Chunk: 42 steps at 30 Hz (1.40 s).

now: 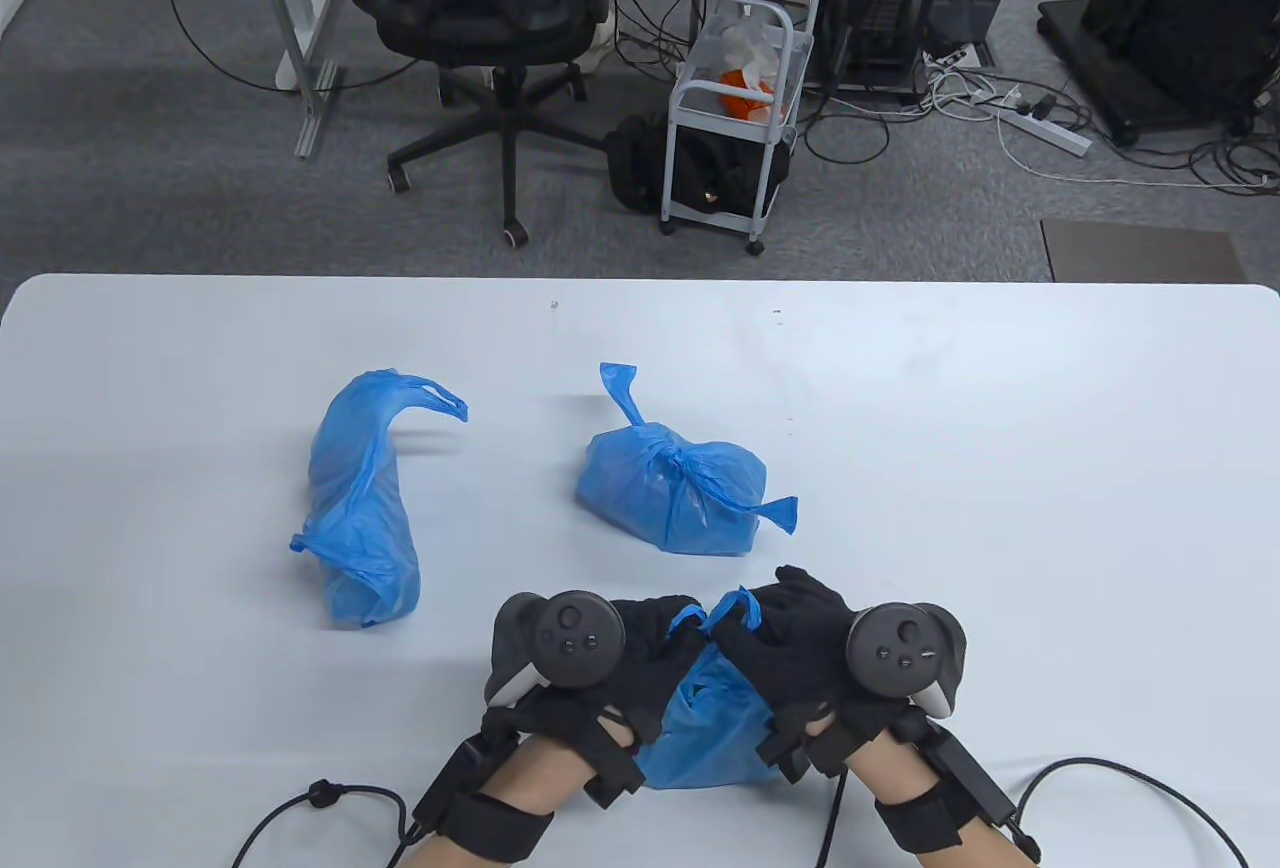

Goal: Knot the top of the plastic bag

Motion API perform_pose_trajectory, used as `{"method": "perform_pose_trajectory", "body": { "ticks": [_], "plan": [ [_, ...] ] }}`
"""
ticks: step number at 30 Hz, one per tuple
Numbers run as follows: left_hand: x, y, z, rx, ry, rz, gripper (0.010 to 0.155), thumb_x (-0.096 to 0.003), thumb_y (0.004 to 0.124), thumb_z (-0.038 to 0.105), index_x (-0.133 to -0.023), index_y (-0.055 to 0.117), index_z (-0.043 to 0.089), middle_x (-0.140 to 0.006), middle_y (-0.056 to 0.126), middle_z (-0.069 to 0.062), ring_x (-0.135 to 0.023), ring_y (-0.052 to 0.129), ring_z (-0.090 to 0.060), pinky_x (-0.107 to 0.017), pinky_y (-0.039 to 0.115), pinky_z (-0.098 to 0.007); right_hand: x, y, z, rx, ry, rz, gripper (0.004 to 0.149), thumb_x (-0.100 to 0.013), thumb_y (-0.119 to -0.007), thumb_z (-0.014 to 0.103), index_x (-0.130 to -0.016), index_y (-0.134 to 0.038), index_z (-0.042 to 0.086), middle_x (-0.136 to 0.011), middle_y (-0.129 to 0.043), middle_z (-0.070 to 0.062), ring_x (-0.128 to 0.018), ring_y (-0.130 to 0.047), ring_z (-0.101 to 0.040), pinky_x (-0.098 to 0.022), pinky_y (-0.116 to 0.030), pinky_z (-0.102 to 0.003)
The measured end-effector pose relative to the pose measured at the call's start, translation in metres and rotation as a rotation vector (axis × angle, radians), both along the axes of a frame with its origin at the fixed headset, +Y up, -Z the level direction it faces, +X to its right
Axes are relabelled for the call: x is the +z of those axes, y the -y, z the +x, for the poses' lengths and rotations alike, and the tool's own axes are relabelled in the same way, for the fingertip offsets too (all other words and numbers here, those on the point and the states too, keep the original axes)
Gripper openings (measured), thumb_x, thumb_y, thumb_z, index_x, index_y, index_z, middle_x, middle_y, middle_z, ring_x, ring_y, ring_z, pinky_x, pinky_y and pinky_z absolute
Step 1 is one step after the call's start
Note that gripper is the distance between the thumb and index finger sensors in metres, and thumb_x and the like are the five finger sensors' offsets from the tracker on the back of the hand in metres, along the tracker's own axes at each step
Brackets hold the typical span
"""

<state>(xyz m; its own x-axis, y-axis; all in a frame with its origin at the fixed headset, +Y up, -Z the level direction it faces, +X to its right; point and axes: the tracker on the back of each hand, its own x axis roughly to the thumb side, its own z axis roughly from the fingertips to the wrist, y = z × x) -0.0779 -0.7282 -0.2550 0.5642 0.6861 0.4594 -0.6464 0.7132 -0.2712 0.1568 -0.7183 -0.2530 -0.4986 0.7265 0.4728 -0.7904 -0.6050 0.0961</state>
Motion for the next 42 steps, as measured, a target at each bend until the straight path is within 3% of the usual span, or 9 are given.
{"method": "perform_pose_trajectory", "body": {
  "ticks": [4,7,10,15,23,27,33,37,42],
  "plan": [
    [-0.009,0.006,-0.013,0.052,-0.040,-0.065,0.041,-0.0460,0.066,0.045,-0.081,0.055,0.027,-0.056,0.089,0.016,-0.067,0.097,-0.018,-0.060,0.071,-0.051,0.004,-0.013,0.012,-0.082,0.053,0.074,0.073,-0.043,-0.078,0.059,-0.099,-0.058,0.016,-0.092,-0.073,-0.018,-0.076,-0.076,-0.049,-0.064,-0.039,-0.070],
    [-0.012,0.009,-0.017,0.066,-0.052,-0.088,0.041,-0.0460,0.066,0.045,-0.081,0.055,0.027,-0.056,0.089,0.016,-0.067,0.097,-0.018,-0.061,0.071,-0.051,0.017,-0.030,0.007,-0.058,-0.022,0.263,0.070,-0.043,-0.082,0.052,-0.100,-0.056,0.023,-0.094,-0.068,-0.018,-0.081,-0.069,-0.050,-0.065,-0.033,-0.070],
    [-0.011,0.008,-0.014,0.057,-0.044,-0.080,0.041,-0.0461,0.066,0.045,-0.081,0.055,0.027,-0.056,0.089,0.016,-0.067,0.097,-0.018,-0.061,0.071,-0.051,0.031,-0.032,-0.010,0.146,-0.047,0.352,0.075,-0.043,-0.084,0.054,-0.102,-0.053,0.021,-0.097,-0.067,-0.017,-0.083,-0.068,-0.050,-0.065,-0.032,-0.071],
    [-0.002,0.001,-0.006,0.010,-0.001,-0.003,0.041,-0.0459,0.067,0.046,-0.081,0.057,0.027,-0.056,0.090,0.016,-0.067,0.098,-0.019,-0.060,0.072,-0.051,0.023,-0.009,-0.030,0.383,-0.086,0.215,0.082,-0.041,-0.088,0.051,-0.104,-0.047,0.018,-0.105,-0.055,-0.018,-0.087,-0.062,-0.051,-0.065,-0.029,-0.072],
    [0.009,-0.017,-0.002,-0.103,0.008,0.180,0.041,-0.0456,0.068,0.045,-0.081,0.058,0.027,-0.055,0.091,0.016,-0.067,0.098,-0.020,-0.060,0.072,-0.052,0.007,0.003,-0.021,0.241,-0.085,0.059,0.046,-0.045,-0.085,0.039,-0.083,-0.086,0.014,-0.079,-0.093,-0.016,-0.070,-0.086,-0.050,-0.062,-0.042,-0.072],
    [0.010,-0.018,-0.003,-0.109,0.005,0.188,0.041,-0.0455,0.068,0.045,-0.081,0.059,0.027,-0.055,0.092,0.015,-0.067,0.098,-0.021,-0.060,0.071,-0.052,0.005,0.006,-0.019,0.158,-0.121,-0.014,0.043,-0.046,-0.081,0.042,-0.077,-0.090,0.014,-0.077,-0.094,-0.015,-0.070,-0.087,-0.049,-0.062,-0.043,-0.071],
    [0.010,-0.020,-0.004,-0.150,-0.008,0.228,0.041,-0.0454,0.068,0.046,-0.081,0.059,0.026,-0.054,0.092,0.014,-0.066,0.098,-0.022,-0.060,0.071,-0.053,-0.001,0.014,-0.017,-0.043,-0.267,-0.190,0.041,-0.047,-0.079,0.043,-0.074,-0.091,0.016,-0.083,-0.088,-0.015,-0.077,-0.079,-0.050,-0.063,-0.037,-0.072],
    [0.010,-0.020,-0.005,-0.156,-0.014,0.232,0.041,-0.0453,0.068,0.046,-0.081,0.060,0.026,-0.054,0.093,0.014,-0.066,0.099,-0.022,-0.060,0.072,-0.053,-0.004,0.020,-0.019,-0.028,-0.367,-0.286,0.040,-0.047,-0.079,0.045,-0.076,-0.089,0.019,-0.100,-0.065,-0.017,-0.087,-0.061,-0.053,-0.064,-0.025,-0.071],
    [0.009,-0.017,-0.005,-0.165,-0.009,0.219,0.041,-0.0453,0.068,0.046,-0.080,0.061,0.026,-0.054,0.093,0.014,-0.066,0.099,-0.022,-0.059,0.072,-0.053,-0.002,0.023,-0.024,0.018,-0.445,-0.302,0.042,-0.045,-0.082,0.051,-0.075,-0.083,0.022,-0.102,-0.059,-0.017,-0.090,-0.054,-0.055,-0.063,-0.019,-0.073]
  ]
}}
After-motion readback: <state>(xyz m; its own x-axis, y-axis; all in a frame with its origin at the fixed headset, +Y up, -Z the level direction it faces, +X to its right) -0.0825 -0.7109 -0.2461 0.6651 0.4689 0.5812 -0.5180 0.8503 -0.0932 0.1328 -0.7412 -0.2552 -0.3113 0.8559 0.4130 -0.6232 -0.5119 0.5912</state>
